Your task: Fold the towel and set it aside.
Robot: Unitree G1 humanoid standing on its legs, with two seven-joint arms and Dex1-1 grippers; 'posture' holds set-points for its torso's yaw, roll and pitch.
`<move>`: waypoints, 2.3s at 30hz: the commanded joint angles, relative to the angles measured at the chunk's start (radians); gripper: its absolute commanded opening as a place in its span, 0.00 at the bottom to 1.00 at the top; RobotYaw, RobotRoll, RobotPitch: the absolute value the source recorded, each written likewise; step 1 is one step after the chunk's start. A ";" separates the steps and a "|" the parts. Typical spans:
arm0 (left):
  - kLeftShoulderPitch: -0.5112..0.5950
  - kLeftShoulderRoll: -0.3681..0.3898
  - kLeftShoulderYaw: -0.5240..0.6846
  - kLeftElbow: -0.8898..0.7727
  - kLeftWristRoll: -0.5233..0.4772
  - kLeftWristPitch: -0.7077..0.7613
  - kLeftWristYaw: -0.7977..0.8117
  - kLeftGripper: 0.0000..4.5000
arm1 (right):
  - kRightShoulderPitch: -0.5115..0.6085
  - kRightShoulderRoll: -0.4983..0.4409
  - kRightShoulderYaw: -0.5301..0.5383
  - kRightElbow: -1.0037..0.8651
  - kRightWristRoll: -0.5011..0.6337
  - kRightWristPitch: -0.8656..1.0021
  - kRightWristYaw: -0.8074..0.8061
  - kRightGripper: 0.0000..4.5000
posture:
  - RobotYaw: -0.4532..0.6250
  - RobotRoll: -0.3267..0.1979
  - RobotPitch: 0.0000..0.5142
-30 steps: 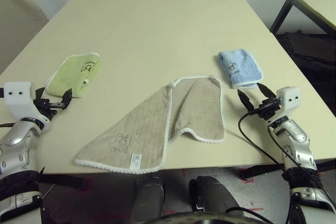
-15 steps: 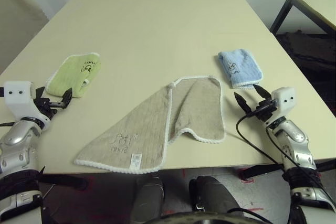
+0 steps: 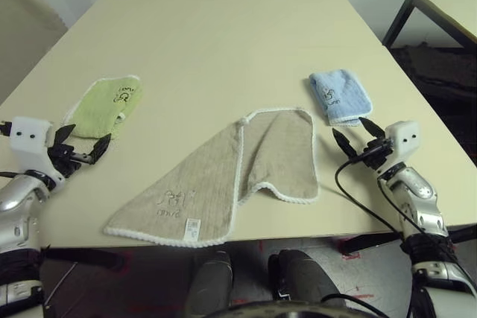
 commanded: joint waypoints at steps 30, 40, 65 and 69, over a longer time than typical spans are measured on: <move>0.118 0.029 -0.094 -0.257 -0.046 0.100 -0.229 1.00 | -0.447 -0.045 0.346 0.263 -0.313 0.391 0.096 0.89 | 0.41 0.62 0.22; 0.115 0.035 -0.187 -0.335 -0.041 0.123 -0.272 1.00 | -0.431 -0.050 0.344 0.243 -0.314 0.396 0.106 0.15 | 0.40 0.62 0.23; 0.158 0.181 -0.233 -0.326 0.060 0.058 -0.412 1.00 | -0.584 -0.067 0.209 -0.307 0.098 1.139 0.269 0.01 | 0.38 0.62 0.24; 0.150 0.192 -0.219 -0.272 0.064 0.025 -0.418 1.00 | -0.710 -0.083 0.149 -0.383 0.244 1.371 0.269 0.01 | 0.38 0.62 0.24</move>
